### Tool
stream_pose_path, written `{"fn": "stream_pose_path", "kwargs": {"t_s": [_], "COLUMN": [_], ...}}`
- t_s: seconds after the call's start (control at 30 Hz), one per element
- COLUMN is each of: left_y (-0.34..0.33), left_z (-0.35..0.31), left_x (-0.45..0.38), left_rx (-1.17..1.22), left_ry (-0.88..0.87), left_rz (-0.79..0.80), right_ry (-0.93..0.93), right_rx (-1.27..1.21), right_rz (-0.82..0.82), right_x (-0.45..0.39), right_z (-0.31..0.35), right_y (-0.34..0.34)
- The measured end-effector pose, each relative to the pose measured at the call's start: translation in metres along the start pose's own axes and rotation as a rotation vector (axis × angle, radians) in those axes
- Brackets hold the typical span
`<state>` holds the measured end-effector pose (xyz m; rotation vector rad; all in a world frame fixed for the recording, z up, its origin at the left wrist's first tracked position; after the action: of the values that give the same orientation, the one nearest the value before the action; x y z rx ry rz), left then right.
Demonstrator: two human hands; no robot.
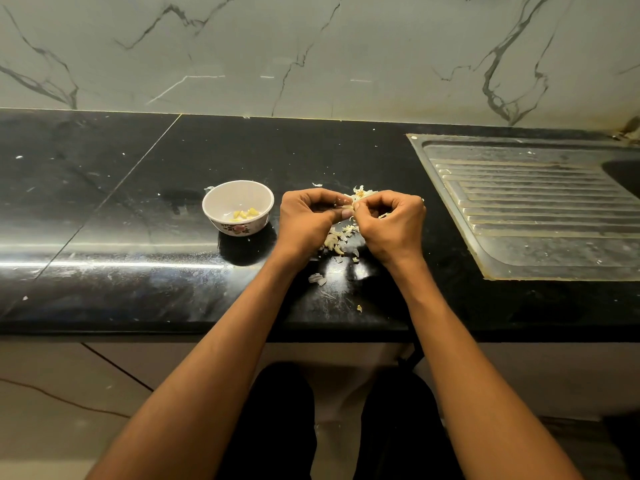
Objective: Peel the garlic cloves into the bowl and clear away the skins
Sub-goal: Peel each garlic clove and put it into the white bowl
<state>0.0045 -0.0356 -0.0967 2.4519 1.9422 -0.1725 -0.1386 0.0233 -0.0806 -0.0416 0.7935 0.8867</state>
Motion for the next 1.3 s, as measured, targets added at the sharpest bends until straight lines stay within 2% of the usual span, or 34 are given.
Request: {"fn": "stream_pose_path", "kwargs": {"t_s": [0.53,1.0,1.17,1.3], "left_y": [-0.002,-0.001,-0.002,-0.001], "left_z": [0.002,0.004,0.004,0.003], "left_x": [-0.006,-0.01,-0.009,-0.009], "left_rx": [0.025,0.052,0.056,0.053], "left_ry": [0.0,0.023,0.033,0.039], "left_rz": [0.15,0.108,0.091,0.07], "right_ry": [-0.013,-0.036,-0.096,-0.103], "right_rx": [-0.009,0.03,0.1,0.249], "right_rz": [0.018,0.026,0.036,0.035], "right_x": [-0.001,0.0,0.001,0.001], "right_z": [0.003,0.0,-0.002,-0.003], "right_y": [0.001,-0.001,0.001,0.003]}}
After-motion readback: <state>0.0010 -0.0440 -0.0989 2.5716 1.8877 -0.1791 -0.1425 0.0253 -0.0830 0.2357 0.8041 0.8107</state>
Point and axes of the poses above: each hand's wrist, its own x-axis away from the middle knuckle, its own y-axis out of the back of the hand, z = x × y, the point moved 5 cm from there along -x, towards the middle knuckle, and after that the axes turned 9 degrees about y, right-handed, at the moved point
